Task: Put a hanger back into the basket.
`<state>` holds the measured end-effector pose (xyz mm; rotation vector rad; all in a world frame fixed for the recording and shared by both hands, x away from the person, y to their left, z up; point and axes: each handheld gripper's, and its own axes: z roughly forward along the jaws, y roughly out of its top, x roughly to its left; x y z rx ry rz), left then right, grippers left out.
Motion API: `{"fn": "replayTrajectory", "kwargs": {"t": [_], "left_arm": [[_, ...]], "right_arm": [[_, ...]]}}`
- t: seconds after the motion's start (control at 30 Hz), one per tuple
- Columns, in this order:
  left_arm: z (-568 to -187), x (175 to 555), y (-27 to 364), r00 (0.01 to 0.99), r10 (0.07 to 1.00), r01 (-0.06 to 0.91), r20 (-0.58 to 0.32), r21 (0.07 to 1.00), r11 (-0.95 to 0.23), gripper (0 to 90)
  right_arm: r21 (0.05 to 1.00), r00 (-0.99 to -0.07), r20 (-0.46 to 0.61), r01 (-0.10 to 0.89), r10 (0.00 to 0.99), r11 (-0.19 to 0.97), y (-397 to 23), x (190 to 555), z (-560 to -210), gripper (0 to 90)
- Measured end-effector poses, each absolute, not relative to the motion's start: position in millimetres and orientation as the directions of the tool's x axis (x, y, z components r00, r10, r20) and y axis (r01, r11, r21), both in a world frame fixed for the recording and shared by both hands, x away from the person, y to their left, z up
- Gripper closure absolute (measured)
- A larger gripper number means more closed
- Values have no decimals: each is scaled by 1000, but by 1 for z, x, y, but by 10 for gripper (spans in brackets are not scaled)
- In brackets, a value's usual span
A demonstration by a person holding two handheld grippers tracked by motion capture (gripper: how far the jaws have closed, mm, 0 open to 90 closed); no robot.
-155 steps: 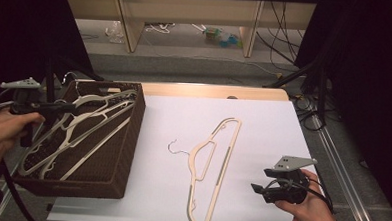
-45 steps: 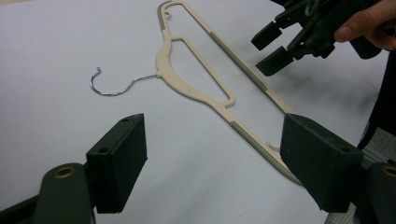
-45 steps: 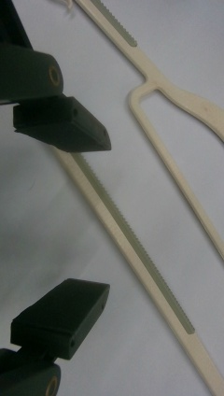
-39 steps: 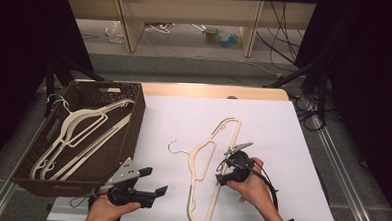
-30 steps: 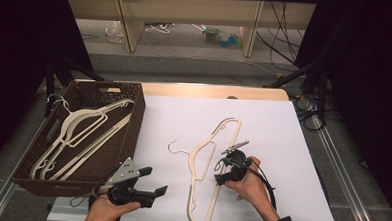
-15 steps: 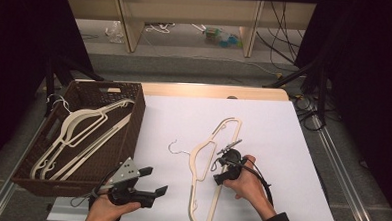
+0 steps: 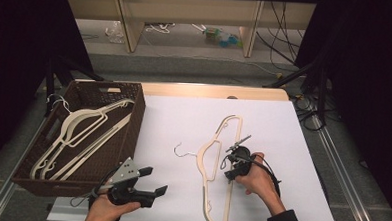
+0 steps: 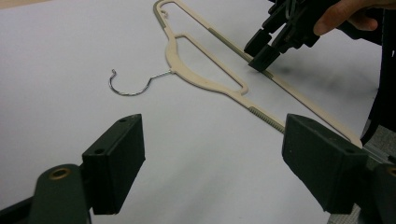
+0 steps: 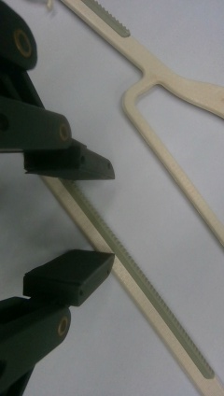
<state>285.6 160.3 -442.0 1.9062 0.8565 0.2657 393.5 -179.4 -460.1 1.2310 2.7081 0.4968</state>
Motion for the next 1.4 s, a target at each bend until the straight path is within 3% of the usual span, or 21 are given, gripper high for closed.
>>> {"fn": "replayTrajectory", "kwargs": {"t": [0.6,1.1,1.17,1.2,1.23,1.27,1.33,1.4], "left_arm": [[-442,287,161,728,664,445,-173,856,-265,216],[-441,285,160,739,653,434,-165,858,-275,219],[-441,285,161,740,653,433,-163,858,-276,219],[-441,285,161,740,652,434,-164,858,-276,219],[-441,285,161,740,652,433,-164,858,-276,219],[-441,285,161,740,653,433,-164,858,-276,219],[-441,285,160,739,654,435,-164,857,-276,220],[-441,285,159,740,652,433,-167,859,-272,220]], "right_arm": [[322,-666,7,707,746,629,-183,396,-459,552],[283,-680,48,712,732,643,-200,402,-456,671],[275,-698,55,698,714,662,-200,402,-454,759],[272,-714,70,685,696,676,-200,402,-452,900],[243,-729,58,673,682,698,-201,402,-451,900],[177,-712,-29,688,702,704,-204,403,-455,900],[208,-687,14,712,726,670,-210,404,-455,886],[230,-667,65,734,742,639,-214,404,-455,791]]}}
